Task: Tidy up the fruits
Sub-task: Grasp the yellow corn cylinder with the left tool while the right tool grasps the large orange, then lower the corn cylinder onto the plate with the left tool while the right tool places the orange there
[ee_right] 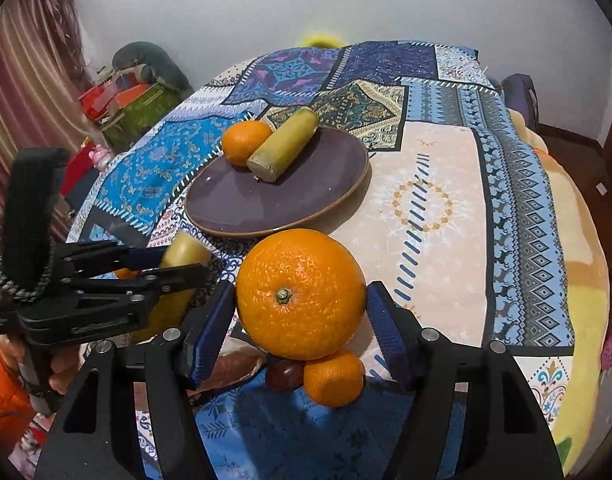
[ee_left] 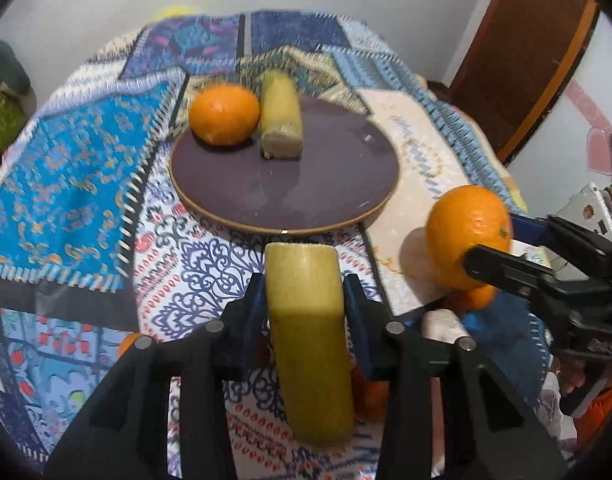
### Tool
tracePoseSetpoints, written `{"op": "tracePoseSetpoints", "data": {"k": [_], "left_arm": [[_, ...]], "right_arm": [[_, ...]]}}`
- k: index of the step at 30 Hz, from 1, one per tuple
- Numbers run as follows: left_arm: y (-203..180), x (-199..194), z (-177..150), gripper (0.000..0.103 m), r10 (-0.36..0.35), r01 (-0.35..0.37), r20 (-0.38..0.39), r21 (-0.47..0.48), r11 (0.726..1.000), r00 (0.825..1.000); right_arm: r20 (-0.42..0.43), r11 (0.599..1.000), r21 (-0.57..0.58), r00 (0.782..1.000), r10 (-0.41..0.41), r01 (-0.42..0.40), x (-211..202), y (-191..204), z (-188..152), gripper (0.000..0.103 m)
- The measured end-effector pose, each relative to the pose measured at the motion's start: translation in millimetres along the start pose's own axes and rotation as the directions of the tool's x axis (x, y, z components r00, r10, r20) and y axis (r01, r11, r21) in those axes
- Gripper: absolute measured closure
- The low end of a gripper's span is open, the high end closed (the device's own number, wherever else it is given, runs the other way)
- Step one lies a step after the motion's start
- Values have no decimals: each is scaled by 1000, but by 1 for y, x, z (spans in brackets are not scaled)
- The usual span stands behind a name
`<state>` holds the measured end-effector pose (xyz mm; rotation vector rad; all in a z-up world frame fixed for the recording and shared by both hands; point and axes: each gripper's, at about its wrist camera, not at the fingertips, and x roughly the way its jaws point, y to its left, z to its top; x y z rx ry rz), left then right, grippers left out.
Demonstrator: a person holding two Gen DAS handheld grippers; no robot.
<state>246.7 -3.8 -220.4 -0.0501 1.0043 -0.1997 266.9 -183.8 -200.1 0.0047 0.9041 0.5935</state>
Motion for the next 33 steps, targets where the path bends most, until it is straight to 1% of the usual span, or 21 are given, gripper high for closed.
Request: {"op": "tracePoseSetpoints", "data": {"k": [4,10,19,25,33], "left_arm": [[-7,-29,-2,66,-4,3,53,24,1000,999],[-7,-51,-1,66,-4,3,102,15,1000,995],[2,-78,30,66,7,-4,205,-15,1000,979],[15,-84,50,66,34,-28,249,-30,999,968],[32,-66,71,66,76,-69,246,-37,997,966]], "right_arm": [[23,1000,4,1000,-2,2,-10,2,5,39],[68,1000,-16,998,-9,10,-27,9,16,39],[124,1000,-18,992,-10,12,-37,12,34,39],[161,1000,-11,987,-11,13,-36,10,50,39],[182,999,-15,983,-25,28,-23,4,70,39]]}}
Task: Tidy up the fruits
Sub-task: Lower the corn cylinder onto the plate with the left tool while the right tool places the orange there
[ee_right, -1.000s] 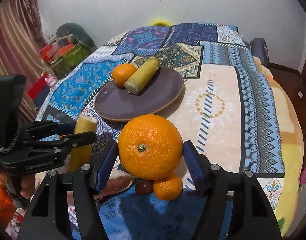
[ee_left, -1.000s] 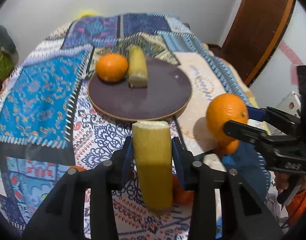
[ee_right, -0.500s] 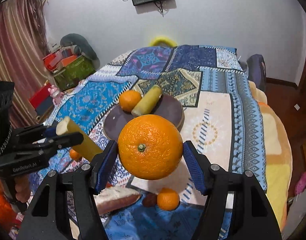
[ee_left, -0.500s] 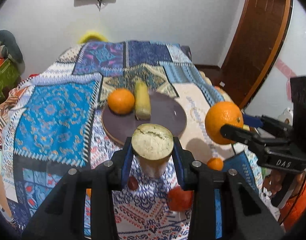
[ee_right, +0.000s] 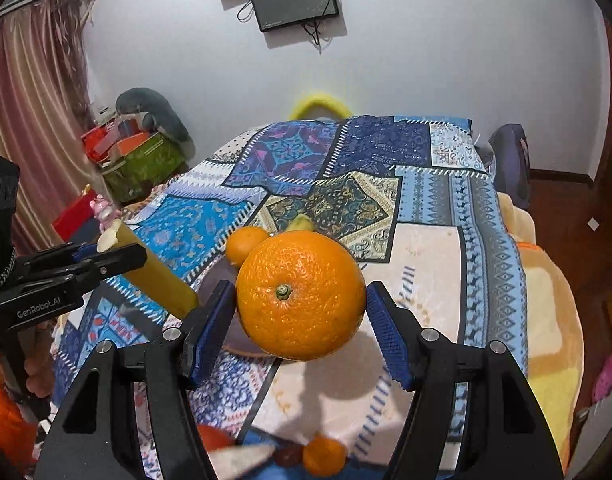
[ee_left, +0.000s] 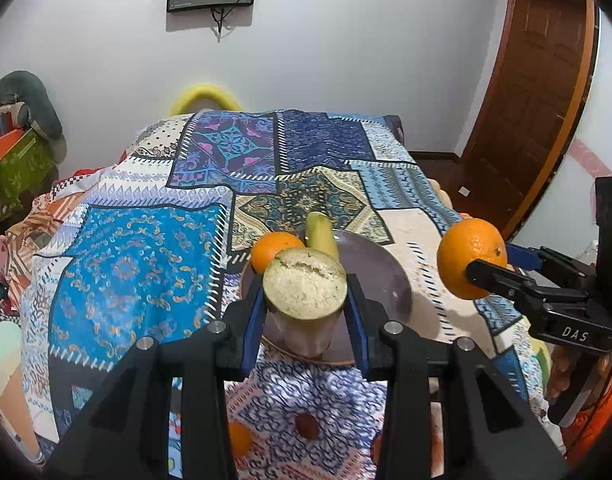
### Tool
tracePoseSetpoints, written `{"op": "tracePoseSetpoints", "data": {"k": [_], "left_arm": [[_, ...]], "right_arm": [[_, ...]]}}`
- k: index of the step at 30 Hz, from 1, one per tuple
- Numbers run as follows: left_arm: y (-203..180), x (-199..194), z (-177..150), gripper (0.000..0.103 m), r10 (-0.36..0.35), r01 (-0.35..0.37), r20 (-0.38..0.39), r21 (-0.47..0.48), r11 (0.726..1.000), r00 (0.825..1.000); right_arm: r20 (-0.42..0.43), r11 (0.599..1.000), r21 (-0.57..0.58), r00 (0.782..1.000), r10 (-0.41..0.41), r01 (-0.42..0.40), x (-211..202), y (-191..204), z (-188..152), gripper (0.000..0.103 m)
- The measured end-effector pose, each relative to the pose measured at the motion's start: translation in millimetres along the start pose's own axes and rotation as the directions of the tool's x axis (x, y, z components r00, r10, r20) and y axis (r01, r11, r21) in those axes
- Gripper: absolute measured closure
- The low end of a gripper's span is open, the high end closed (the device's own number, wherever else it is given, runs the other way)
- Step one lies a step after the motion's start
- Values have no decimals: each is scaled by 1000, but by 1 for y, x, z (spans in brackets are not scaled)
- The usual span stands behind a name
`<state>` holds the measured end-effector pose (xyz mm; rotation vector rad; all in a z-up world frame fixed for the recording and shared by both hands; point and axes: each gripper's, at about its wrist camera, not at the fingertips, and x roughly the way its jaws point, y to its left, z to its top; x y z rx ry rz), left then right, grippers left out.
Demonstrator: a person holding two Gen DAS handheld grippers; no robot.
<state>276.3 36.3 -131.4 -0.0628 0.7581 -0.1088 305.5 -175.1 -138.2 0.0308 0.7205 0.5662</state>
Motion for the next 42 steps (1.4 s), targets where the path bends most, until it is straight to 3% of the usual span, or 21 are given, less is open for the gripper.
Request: {"op": "tracePoseSetpoints", "data": {"k": [8,11,15,24,30,33,42], "left_arm": [[11,38,0,66,40,-39,-50,14,999,998],[14,51,0,66,28,-28,-60,-4,1000,998],[8,65,3,66,29,-28,-62,9,1000,998],[-4,86,13,65,59,-57,-54,45,997,997],[-5,104,13,65,68,-65,-91,37,997,994],[-5,111,8,64,34,-32,-114,19,999,993],[-8,92,5,64,44,-41,-104,27,999,994]], "right_arm": [[-20,1000,-1,1000,-6,6,26,-8,5,42],[-29,1000,-12,999,18,-18,35,-8,9,70],[-48,999,-22,998,36,-37,45,-7,18,69],[-89,999,-27,995,36,-38,53,-13,2,68],[-104,999,-3,994,40,-41,53,-24,-4,68],[-104,999,-1,994,42,-42,51,-26,-6,67],[-102,1000,-2,994,30,-31,44,-25,-13,63]]}}
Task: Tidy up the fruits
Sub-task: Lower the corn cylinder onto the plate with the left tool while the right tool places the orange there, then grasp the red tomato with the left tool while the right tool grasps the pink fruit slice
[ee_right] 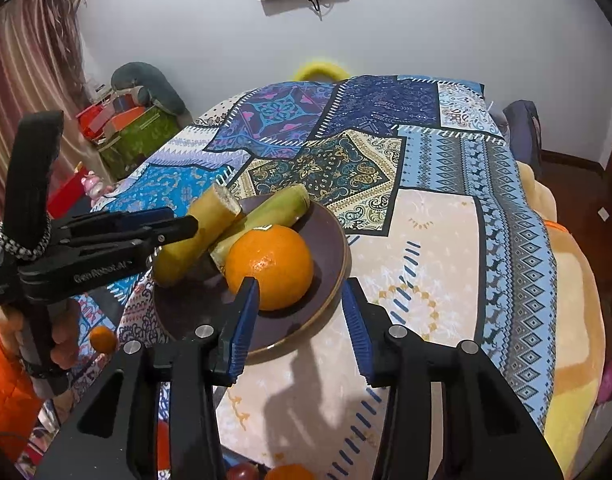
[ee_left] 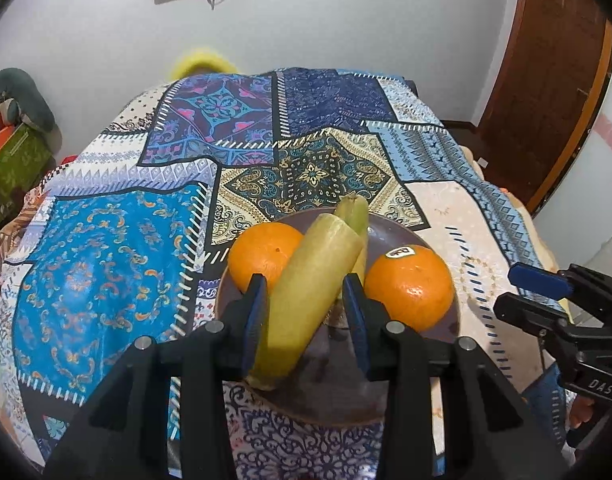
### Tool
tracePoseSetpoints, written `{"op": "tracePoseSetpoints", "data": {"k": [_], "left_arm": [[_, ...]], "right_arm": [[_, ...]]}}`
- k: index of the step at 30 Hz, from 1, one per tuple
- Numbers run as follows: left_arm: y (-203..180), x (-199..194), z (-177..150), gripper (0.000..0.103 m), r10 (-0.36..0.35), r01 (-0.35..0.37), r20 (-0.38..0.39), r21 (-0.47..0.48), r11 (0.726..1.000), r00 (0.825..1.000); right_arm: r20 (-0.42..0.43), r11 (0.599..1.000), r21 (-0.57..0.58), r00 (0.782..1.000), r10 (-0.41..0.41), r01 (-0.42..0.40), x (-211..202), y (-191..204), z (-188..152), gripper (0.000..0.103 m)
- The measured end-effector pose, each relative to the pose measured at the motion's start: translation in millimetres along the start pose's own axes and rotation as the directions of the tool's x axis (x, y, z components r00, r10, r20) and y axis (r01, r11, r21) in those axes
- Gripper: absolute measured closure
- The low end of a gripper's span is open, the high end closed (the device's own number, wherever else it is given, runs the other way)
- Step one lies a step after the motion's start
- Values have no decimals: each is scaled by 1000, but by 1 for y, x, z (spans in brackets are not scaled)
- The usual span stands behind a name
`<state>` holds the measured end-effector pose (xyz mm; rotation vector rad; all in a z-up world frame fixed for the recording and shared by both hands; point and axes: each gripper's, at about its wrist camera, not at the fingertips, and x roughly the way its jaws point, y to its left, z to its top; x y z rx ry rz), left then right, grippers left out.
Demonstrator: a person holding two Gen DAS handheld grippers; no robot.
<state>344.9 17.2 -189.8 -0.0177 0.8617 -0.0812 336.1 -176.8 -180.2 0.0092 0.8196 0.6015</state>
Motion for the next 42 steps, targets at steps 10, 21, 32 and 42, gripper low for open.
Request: {"op": "tracePoseSetpoints", "data": {"k": [10,21,32,42], "left_arm": [[-1,-70,-20,64,-3,3,51,9,1000,999],[-8,-152,-61,43,-8,1,124,52,999,992],[-2,-200,-107,26,-22,17,146,39,999,989],[14,-181,-147,22,-17,17,48,-3,1000,999]], "right_arm": [[52,999,-20,998,-41,43,-43,17,-8,54],[90,991,-74,990,-106,112,-93,51,-29,45],[59,988,-83,990,-127,132,-109,78,-68,35],[-68,992,-43,991,-119,117,-76,87,-98,31]]}}
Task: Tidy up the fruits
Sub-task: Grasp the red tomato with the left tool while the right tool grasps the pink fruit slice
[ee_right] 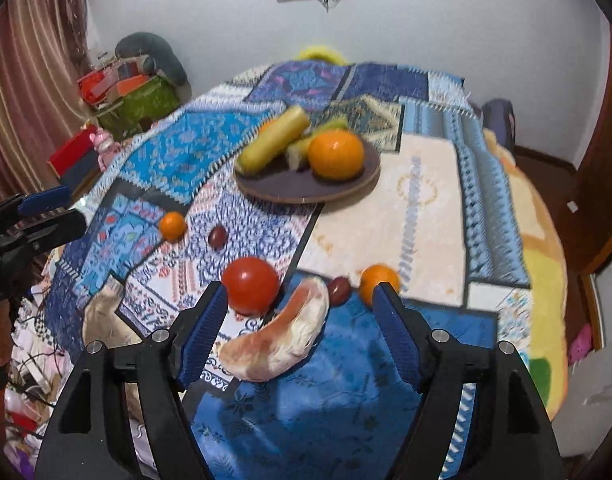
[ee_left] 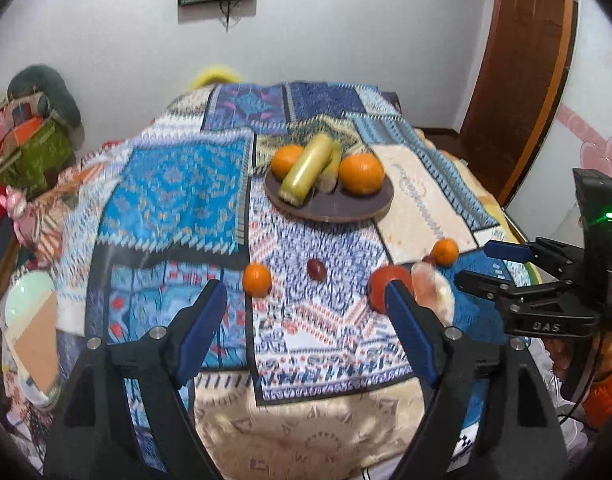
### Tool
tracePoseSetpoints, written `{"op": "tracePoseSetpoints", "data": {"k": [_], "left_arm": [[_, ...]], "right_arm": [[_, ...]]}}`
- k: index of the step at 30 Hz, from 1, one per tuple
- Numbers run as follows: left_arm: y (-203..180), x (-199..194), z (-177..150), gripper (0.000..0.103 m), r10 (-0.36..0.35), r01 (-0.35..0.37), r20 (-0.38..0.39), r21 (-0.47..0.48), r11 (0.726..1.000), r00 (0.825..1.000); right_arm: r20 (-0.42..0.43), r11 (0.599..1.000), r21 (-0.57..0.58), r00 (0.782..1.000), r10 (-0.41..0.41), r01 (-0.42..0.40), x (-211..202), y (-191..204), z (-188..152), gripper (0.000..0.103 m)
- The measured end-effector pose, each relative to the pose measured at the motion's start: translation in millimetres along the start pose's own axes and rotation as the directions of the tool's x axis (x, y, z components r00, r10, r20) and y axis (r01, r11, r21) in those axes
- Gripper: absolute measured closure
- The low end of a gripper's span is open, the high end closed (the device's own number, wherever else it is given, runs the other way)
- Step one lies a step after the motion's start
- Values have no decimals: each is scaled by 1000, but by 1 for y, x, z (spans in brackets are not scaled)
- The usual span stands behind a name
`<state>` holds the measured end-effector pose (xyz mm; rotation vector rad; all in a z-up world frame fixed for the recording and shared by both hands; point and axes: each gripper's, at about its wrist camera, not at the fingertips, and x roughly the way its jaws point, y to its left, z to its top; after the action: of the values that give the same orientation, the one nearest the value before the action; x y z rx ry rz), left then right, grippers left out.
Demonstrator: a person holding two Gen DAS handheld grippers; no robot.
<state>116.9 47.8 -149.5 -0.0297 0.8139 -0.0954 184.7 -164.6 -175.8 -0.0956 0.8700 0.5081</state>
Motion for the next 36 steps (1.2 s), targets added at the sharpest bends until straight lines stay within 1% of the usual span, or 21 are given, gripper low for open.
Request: {"op": "tracePoseSetpoints", "data": {"k": [3,5,10,12,13,14,16,18,19,21,23,25,29,33,36], "left_arm": [[4,8,-7,22,-8,7,-27,-22,1000,1000],[6,11,-10,22,-12,11,-38,-28,1000,999],[4,22,-12,22,-15,13,-60,-27,1000,998],[3,26,-11,22,-18,16,-66,-24,1000,998],[1,29,-11,22,-19,18,-70,-22,1000,997],[0,31,-11,22,-21,19,-74,-20,1000,997],[-3,36,-10,22,-25,24,-84,-14,1000,996],[-6,43,-8,22,-26,25,-95,-8,1000,995],[-8,45,-8,22,-28,28,-100,-7,1000,995],[-13,51,-6,22,-34,33,-112,-5,999,993],[-17,57,-4,22,-43,42,-122,-4,999,992],[-23,63,-1,22,-55,56,-134,1,998,989],[-35,76,3,22,-75,78,-155,13,997,985],[-50,92,5,22,-93,99,-183,26,995,979],[-59,105,5,22,-102,111,-205,33,993,973]], "right_arm": [[-56,1000,20,998,14,-13,19,1,-5,31],[-93,1000,23,996,10,-8,30,1,-8,31],[-180,1000,13,984,13,-11,54,4,-17,32],[-214,999,23,976,35,-31,63,2,-22,38],[-217,998,43,974,59,-51,67,0,-24,38],[-212,997,56,975,69,-58,68,-1,-24,39],[-201,997,49,977,71,-63,68,-1,-24,49],[-190,998,29,980,57,-52,67,1,-22,60],[-182,998,26,982,54,-50,66,2,-21,64],[-160,998,30,985,62,-58,63,0,-19,75],[-138,996,46,987,85,-79,58,-5,-16,78],[-115,995,42,989,91,-87,51,-5,-13,80],[-66,998,3,996,62,-61,36,-7,-7,81],[-12,998,25,998,57,-57,18,-19,0,81],[27,999,32,999,30,-31,7,-30,7,81]]}}
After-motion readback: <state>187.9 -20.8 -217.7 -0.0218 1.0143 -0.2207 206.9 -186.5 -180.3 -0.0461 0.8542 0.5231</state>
